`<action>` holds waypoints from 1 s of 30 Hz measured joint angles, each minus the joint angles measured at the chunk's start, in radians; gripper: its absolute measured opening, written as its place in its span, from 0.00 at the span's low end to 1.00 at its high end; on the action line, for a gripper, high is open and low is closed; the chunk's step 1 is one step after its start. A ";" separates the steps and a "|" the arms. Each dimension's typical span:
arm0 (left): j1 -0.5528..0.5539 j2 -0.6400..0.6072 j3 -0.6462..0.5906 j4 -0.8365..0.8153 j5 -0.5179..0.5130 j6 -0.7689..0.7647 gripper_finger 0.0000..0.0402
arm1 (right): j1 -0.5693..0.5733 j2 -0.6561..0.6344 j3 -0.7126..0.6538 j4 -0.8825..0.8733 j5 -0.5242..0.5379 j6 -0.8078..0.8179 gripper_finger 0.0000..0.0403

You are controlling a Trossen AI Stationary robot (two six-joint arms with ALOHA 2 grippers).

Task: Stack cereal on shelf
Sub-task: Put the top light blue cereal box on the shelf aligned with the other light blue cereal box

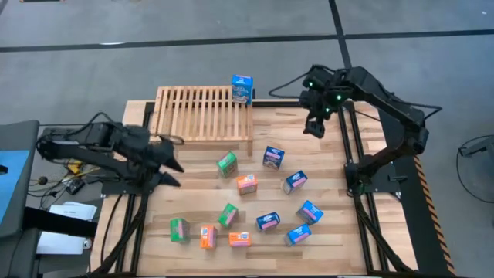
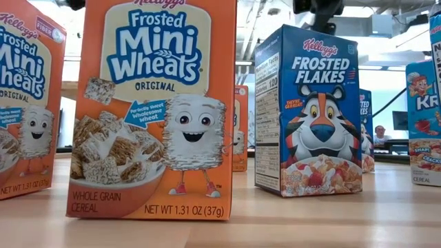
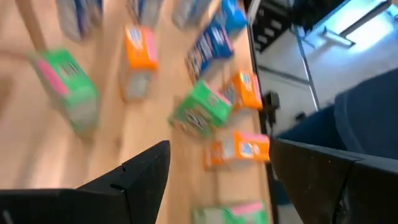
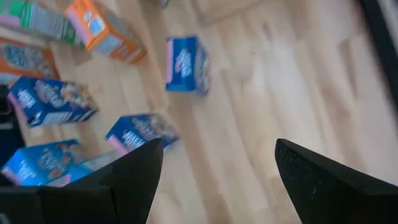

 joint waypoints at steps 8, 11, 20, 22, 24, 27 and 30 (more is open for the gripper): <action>-0.228 0.107 -0.001 -0.008 -0.254 -0.004 0.66 | 0.160 -0.115 -0.155 0.008 -0.003 0.152 0.83; -0.221 0.150 -0.001 -0.007 -0.434 0.053 0.66 | 0.219 -0.188 -0.238 0.050 0.014 0.252 0.83; -0.095 0.307 -0.001 0.170 -0.297 0.259 0.66 | 0.404 -0.432 -0.444 0.172 0.137 0.562 0.83; -0.065 0.326 -0.001 0.229 -0.245 0.303 0.66 | 0.451 -0.471 -0.469 0.204 0.161 0.605 0.83; -0.033 0.339 -0.001 0.277 -0.198 0.329 0.66 | 0.508 -0.496 -0.491 0.238 0.176 0.633 0.83; 0.001 0.353 -0.001 0.334 -0.169 0.341 0.66 | 0.610 -0.501 -0.521 0.283 0.181 0.640 0.83; 0.018 0.358 -0.001 0.366 -0.170 0.331 0.66 | 0.698 -0.474 -0.547 0.314 0.187 0.633 0.83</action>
